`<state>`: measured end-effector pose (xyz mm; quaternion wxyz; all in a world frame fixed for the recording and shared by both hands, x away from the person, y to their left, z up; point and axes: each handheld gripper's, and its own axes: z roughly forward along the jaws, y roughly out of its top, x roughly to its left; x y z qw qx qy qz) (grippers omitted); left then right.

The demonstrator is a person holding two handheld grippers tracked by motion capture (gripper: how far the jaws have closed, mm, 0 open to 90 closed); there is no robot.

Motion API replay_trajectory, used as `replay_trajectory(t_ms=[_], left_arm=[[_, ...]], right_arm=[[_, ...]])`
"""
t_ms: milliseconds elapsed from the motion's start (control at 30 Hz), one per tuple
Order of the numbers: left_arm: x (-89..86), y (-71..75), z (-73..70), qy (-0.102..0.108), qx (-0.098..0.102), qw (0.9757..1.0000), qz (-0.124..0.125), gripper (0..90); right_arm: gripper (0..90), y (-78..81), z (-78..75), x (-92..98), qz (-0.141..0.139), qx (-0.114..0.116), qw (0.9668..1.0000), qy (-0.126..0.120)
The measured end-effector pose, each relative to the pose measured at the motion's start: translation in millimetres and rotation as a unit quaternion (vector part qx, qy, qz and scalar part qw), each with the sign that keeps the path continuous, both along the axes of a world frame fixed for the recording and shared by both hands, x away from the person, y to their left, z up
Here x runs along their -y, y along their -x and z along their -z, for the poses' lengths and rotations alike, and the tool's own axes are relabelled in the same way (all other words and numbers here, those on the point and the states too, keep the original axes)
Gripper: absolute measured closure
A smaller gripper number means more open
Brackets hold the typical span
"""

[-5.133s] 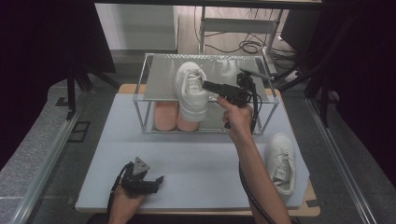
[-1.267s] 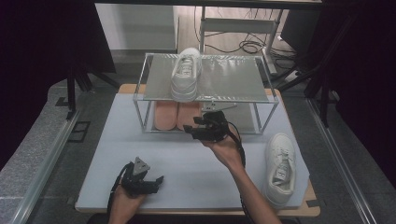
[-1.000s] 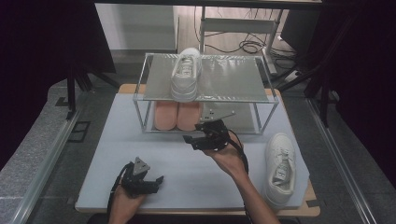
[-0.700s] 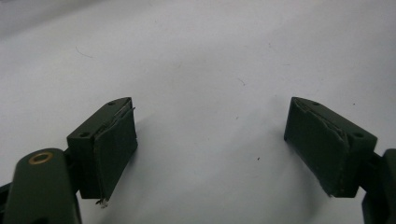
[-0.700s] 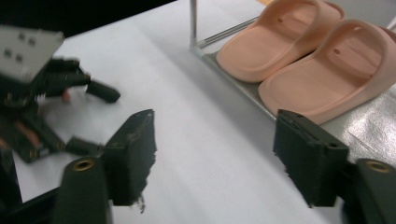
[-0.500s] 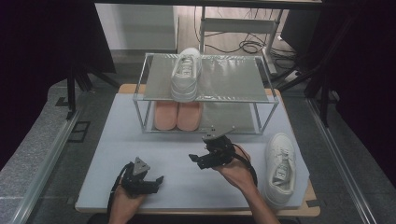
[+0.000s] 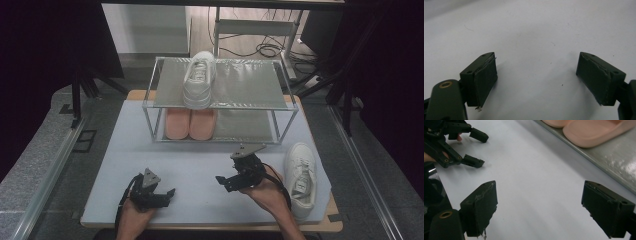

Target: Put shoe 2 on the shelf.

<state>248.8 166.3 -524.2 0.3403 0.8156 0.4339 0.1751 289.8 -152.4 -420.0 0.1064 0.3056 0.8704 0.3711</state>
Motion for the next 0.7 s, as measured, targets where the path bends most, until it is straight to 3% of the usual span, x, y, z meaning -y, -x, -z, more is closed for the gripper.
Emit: replay_trajectory(t_ms=[67,133,500,700], left_arm=[[0.0,0.0,0.0,0.0,0.0,1.0,0.0,16.7],[0.2,0.2,0.1,0.001,0.0,1.0,-0.001,16.8],[0.0,0.0,0.0,0.0,0.0,1.0,0.0,16.8],[0.1,0.1,0.0,0.001,-0.001,1.0,-0.001,16.7]], right_arm=[[13.6,2.2,0.7,5.4,0.007,-0.011,0.9999,-0.002],[16.4,4.8,1.4,10.7,0.018,-0.007,0.9998,0.007],[52.9,18.4,-3.4,53.4,0.063,0.002,0.9977,0.024],[73.9,21.6,-5.6,78.8,0.097,0.001,0.9949,0.027]])
